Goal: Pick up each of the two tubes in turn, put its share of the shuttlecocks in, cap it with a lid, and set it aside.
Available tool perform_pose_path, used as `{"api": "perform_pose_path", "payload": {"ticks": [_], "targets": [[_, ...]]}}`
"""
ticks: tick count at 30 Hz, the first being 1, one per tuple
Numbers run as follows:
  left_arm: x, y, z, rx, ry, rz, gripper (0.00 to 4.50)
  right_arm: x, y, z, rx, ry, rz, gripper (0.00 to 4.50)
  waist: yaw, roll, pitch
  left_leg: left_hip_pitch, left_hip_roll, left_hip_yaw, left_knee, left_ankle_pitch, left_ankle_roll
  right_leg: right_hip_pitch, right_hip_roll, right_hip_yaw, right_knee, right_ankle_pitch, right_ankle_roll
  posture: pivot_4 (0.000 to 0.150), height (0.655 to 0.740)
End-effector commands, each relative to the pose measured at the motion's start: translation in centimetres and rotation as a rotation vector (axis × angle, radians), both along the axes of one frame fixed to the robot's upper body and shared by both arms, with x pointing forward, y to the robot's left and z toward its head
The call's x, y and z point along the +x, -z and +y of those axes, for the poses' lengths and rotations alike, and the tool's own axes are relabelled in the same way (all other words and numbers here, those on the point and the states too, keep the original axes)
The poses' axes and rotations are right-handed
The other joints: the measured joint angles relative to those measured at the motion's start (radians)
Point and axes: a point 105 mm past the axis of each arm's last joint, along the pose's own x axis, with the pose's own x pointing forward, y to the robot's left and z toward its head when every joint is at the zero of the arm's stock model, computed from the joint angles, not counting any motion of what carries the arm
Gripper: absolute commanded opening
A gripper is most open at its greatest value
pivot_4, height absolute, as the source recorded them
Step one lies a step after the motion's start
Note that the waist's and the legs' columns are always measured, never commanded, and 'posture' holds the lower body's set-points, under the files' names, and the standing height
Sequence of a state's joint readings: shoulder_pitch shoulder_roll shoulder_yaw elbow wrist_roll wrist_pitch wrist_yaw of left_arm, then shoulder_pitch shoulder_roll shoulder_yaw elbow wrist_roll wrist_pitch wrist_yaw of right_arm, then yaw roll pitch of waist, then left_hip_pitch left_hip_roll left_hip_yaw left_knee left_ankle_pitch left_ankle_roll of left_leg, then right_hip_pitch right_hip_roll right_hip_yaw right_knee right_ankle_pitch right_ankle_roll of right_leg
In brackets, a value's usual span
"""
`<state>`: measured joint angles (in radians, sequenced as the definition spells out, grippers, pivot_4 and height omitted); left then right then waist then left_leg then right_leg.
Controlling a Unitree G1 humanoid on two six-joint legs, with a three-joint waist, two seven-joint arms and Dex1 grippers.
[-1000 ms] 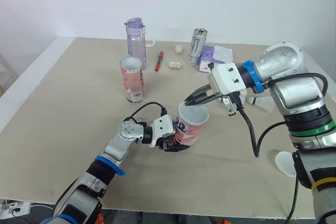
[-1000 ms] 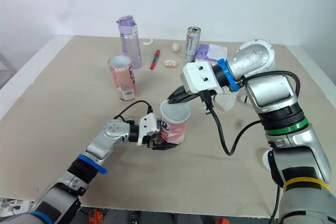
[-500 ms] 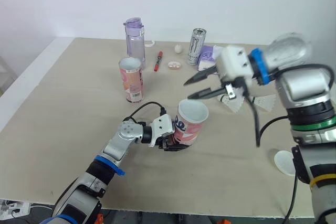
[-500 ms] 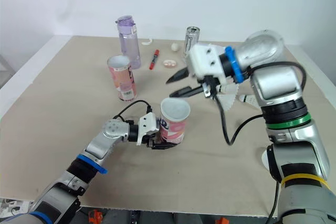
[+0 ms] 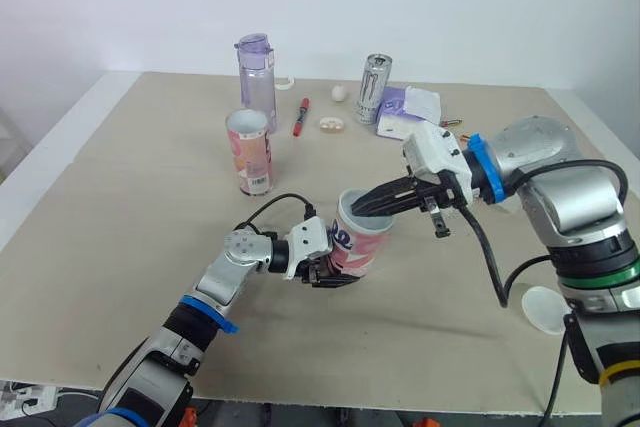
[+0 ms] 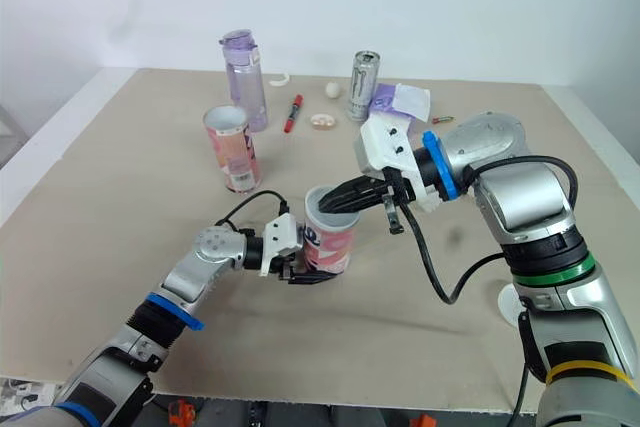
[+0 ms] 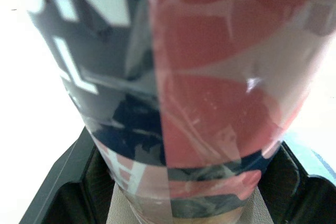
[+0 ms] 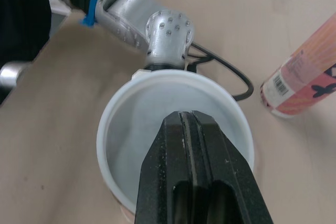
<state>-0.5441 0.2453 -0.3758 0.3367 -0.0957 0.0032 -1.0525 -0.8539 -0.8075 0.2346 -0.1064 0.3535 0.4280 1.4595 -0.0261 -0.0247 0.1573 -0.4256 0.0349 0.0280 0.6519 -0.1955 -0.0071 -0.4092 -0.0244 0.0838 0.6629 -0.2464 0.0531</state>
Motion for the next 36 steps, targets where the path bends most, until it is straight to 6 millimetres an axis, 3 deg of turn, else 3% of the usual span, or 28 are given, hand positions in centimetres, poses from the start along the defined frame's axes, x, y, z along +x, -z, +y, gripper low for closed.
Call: {"api": "perform_pose_path", "payload": {"ticks": [1, 12, 13, 18, 22, 23, 25, 28, 30, 32, 33, 34, 35, 36], "targets": [[0.6, 1.8, 1.4, 0.066, -0.072, 0.053, 3.31, 0.6, 3.1, -0.4, -0.167, 0.01, -0.003, 0.03, 0.0, 0.0, 0.0, 0.0, 0.0, 0.0, 0.0, 0.0, 0.0, 0.0, 0.0, 0.0, 0.0, 0.0, 0.0, 0.15, 0.74], [0.7, 1.9, 1.5, 0.064, -0.081, 0.051, 3.31, 0.9, 5.1, 0.0, -0.268, -0.033, -0.008, 0.03, -0.001, -0.005, -0.007, 0.01, 0.006, 0.0, -0.001, -0.001, -0.002, 0.001, -0.002, 0.0, -0.001, 0.0, -0.001, 0.15, 0.74], [0.7, 1.8, 1.5, 0.063, -0.082, 0.05, 3.31, 0.8, 4.7, 0.1, -0.243, -0.033, 0.003, 0.03, -0.001, -0.005, -0.007, 0.011, 0.007, 0.001, -0.001, -0.001, -0.002, 0.001, -0.003, 0.0, -0.001, 0.0, -0.001, 0.15, 0.74], [0.6, 1.7, 1.4, 0.06, -0.08, 0.047, 3.31, 1.4, -0.7, -1.1, 0.04, 0.064, 0.068, 0.03, -0.001, -0.005, -0.007, 0.012, 0.008, 0.002, -0.002, -0.002, -0.004, 0.002, -0.005, -0.004, -0.003, 0.002, -0.003, 0.15, 0.74], [0.6, 1.5, 1.5, 0.053, -0.077, 0.044, 3.31, 1.9, -4.2, -5.3, 0.246, 0.212, 0.046, 0.03, 0.006, -0.004, -0.004, 0.009, 0.009, 0.008, -0.011, -0.001, -0.002, 0.002, -0.012, -0.01, -0.012, 0.007, -0.008, 0.15, 0.74], [0.6, 1.5, 1.5, 0.05, -0.077, 0.043, 3.31, 1.9, -4.5, -5.9, 0.285, 0.236, 0.044, 0.03, 0.006, -0.004, -0.004, 0.0, 0.009, 0.011, -0.011, 0.0, 0.0, -0.004, -0.013, -0.012, -0.016, 0.014, -0.007, 0.15, 0.74], [0.6, 1.3, 1.5, 0.04, -0.076, 0.042, 3.31, 1.6, -4.7, -7.1, 0.393, 0.288, 0.068, 0.03, 0.006, -0.005, -0.005, -0.001, 0.008, 0.012, -0.011, 0.0, -0.001, -0.006, -0.012, -0.012, -0.017, 0.013, -0.007, 0.15, 0.74], [0.5, 1.1, 1.5, 0.033, -0.074, 0.037, 3.31, 1.3, -4.0, -8.7, 0.486, 0.361, 0.073, 0.03, 0.006, -0.005, -0.004, -0.003, 0.008, 0.012, -0.013, -0.001, -0.001, -0.005, -0.009, -0.012, -0.018, 0.01, -0.004, 0.15, 0.74], [0.4, 0.6, 1.4, 0.006, -0.061, 0.039, 3.31, 0.7, -0.4, -10.1, 0.473, 0.434, 0.093, 0.03, 0.005, -0.003, -0.004, -0.003, 0.008, 0.012, -0.014, -0.001, -0.001, -0.005, -0.008, -0.012, -0.018, 0.011, -0.003, 0.15, 0.74], [0.2, 0.0, 1.3, -0.022, -0.047, 0.037, 3.31, -0.5, 3.2, -10.2, 0.437, 0.458, 0.158, 0.03, 0.005, -0.001, -0.003, -0.003, 0.008, 0.012, -0.014, -0.001, -0.001, -0.006, -0.008, -0.011, -0.018, 0.012, -0.002, 0.15, 0.74], [0.2, -0.1, 1.3, -0.027, -0.045, 0.029, 3.85, -0.8, 4.3, -10.0, 0.421, 0.455, 0.175, 0.5, 0.006, -0.002, -0.003, -0.003, 0.009, 0.012, -0.014, -0.001, -0.001, -0.007, -0.005, -0.01, -0.018, 0.01, 0.002, 0.15, 0.74], [0.3, -0.2, 1.3, -0.028, -0.043, 0.021, 3.99, -1.1, 5.1, -9.7, 0.404, 0.45, 0.186, 0.64, 0.01, -0.008, -0.004, -0.004, 0.009, 0.01, -0.013, -0.001, -0.001, -0.006, -0.004, -0.01, -0.017, 0.008, 0.004, 0.15, 0.74], [0.2, -0.3, 1.3, -0.029, -0.038, 0.017, 4.2, -1.5, 5.8, -9.4, 0.396, 0.443, 0.2, 0.86, 0.008, -0.008, -0.004, -0.002, 0.011, 0.006, -0.013, -0.001, -0.001, -0.002, 0.0, -0.013, -0.018, 0.006, 0.002, 0.15, 0.74], [0.2, -0.4, 1.3, -0.034, -0.035, 0.011, 4.42, -1.8, 6.5, -9.1, 0.392, 0.437, 0.214, 1.09, 0.003, 0.001, -0.003, -0.003, 0.012, 0.006, -0.013, -0.001, -0.001, -0.003, 0.0, -0.013, -0.018, 0.005, 0.0, 0.15, 0.74]]}}
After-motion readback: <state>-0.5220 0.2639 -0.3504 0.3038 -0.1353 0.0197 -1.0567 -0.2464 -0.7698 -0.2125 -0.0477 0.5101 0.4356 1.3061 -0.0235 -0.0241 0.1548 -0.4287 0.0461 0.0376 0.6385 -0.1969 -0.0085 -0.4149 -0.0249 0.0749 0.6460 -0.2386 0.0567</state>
